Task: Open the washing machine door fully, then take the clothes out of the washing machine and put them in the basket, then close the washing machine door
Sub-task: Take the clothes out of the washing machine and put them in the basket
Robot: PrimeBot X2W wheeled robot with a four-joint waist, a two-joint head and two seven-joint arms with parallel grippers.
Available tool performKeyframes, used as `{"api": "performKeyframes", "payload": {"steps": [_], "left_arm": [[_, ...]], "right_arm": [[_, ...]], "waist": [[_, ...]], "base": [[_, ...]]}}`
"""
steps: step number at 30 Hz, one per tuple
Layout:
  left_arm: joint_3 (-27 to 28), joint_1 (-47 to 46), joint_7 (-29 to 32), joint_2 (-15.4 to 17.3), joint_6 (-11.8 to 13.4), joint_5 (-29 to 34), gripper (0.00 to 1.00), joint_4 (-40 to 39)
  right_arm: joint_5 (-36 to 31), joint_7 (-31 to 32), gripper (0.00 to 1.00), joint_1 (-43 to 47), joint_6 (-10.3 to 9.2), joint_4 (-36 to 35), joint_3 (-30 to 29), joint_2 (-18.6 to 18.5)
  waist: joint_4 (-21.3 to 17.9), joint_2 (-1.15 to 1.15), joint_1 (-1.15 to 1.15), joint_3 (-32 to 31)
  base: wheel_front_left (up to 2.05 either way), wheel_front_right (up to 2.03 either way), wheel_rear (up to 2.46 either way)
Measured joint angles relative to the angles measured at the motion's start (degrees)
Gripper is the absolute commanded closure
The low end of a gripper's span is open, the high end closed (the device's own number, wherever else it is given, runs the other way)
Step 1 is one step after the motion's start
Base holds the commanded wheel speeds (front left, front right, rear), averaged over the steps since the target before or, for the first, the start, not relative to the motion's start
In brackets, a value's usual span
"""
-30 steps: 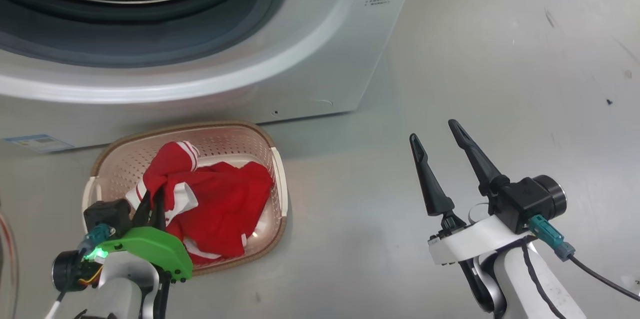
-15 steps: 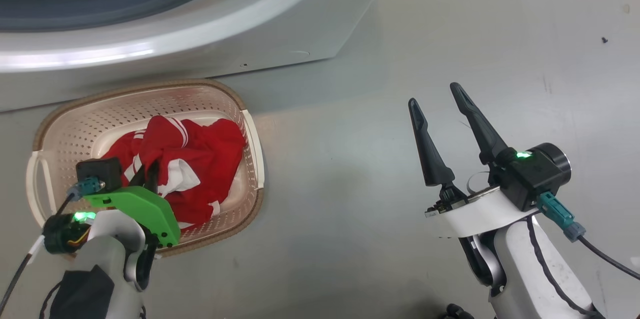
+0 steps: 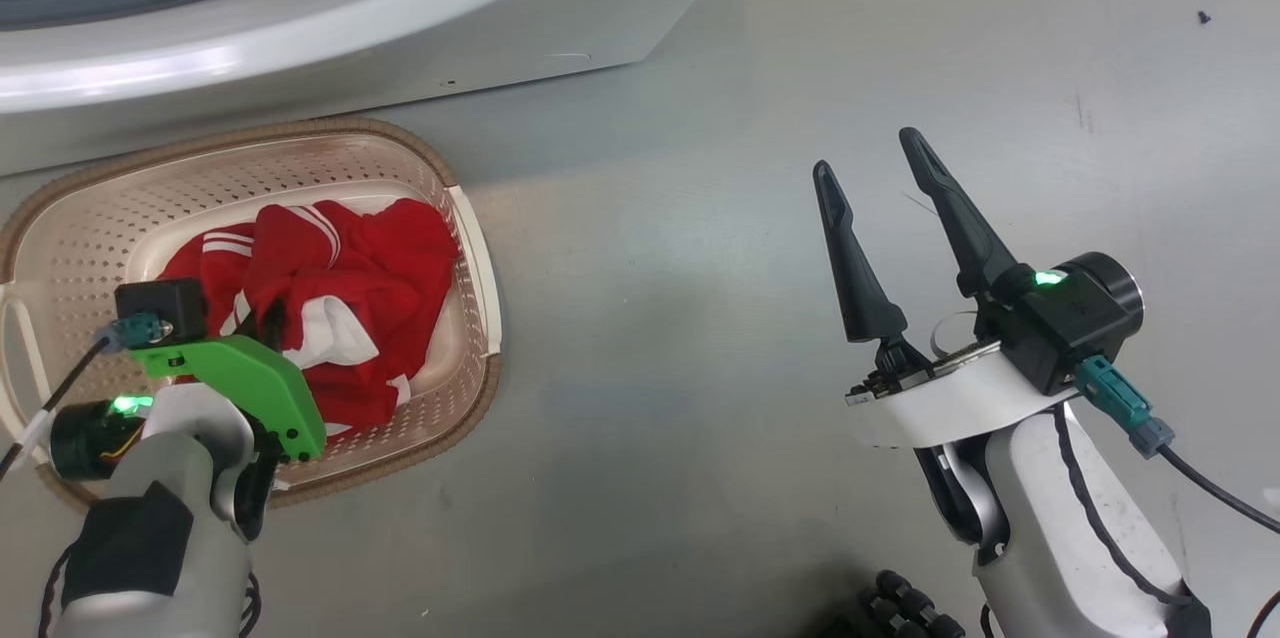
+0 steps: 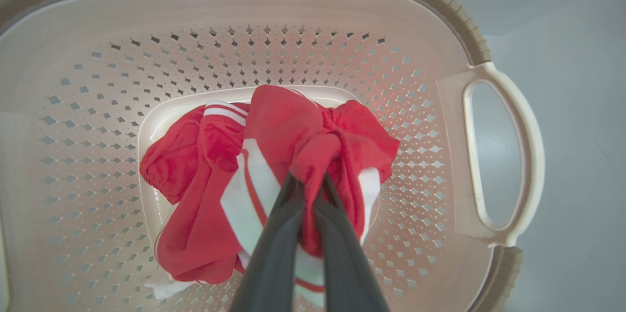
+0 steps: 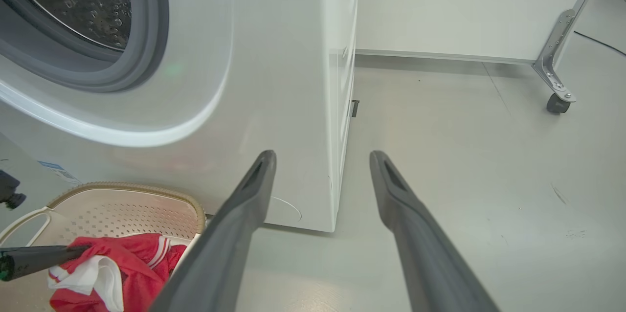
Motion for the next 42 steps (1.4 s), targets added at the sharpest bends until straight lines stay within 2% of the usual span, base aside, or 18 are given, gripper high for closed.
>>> {"api": "performKeyframes", "payload": {"steps": [2, 3, 4, 6, 7, 15, 26, 32, 42], "left_arm": [[0.01, -0.76, -0.16, 0.03, -0.09, 0.0, 1.0, 0.99], [0.02, -1.06, -0.51, 0.02, -0.11, 0.0, 0.96, 1.58], [-0.02, -1.22, -0.87, 0.04, -0.3, 0.0, 0.83, 2.07], [0.01, -1.3, -1.32, 0.02, -0.51, 0.0, 0.42, 3.21], [-0.02, -1.3, -1.88, 0.02, -0.51, 0.01, 0.0, 3.85], [-0.66, -1.19, -5.46, -0.6, -0.51, 0.24, 0.0, 7.68], [-1.83, 0.34, -14.45, -2.33, -0.53, 1.55, 0.0, 8.02], [-2.55, 1.53, -16.78, -2.7, -0.56, 2.6, 0.0, 5.39], [-3.24, 3.76, -16.95, -3.28, -0.55, 4.69, 0.0, -2.82]], "right_arm": [[0.01, -0.01, 0.0, -0.18, 0.0, 0.22, 0.0, 0.02], [0.05, 0.0, 0.0, -0.31, 0.0, 0.45, -0.03, 0.03], [0.08, 0.0, 0.0, -0.4, 0.0, 0.67, -0.07, 0.03], [0.1, -0.01, 0.0, -0.42, 0.02, 1.07, -0.04, 0.03], [0.1, -0.01, 0.0, -0.42, 0.05, 1.29, -0.05, 0.03], [0.1, -0.01, 0.0, -0.42, 0.13, 2.76, -0.34, 0.07], [0.18, 0.0, 0.0, 1.16, 0.27, 5.41, -2.19, 0.11], [0.16, 0.0, 0.0, 3.1, 0.32, 6.69, -2.99, 0.12], [0.15, 0.0, 0.0, 6.03, 0.32, 7.62, -5.17, -0.19]], "waist": [[-0.04, 0.0, 0.0, -0.09], [-0.05, 0.0, 0.0, -0.21], [-0.05, 0.0, 0.0, -0.41], [-0.03, 0.0, 0.0, -0.87], [-0.02, 0.0, 0.0, -1.14], [0.59, 0.0, 0.0, -4.29], [2.26, 0.0, 0.0, -10.96], [3.82, 0.0, 0.0, -15.0], [7.12, 0.0, 0.0, -21.46]], "base": [[0.0, 0.0, 0.0], [0.0, 0.0, 0.0], [0.0, 0.0, 0.0], [0.0, 0.0, 0.0], [0.0, 0.0, 0.0], [0.0, 0.0, 0.0], [0.0, 0.0, 0.0], [0.0, 0.0, 0.0], [0.0, 0.0, 0.0]]}}
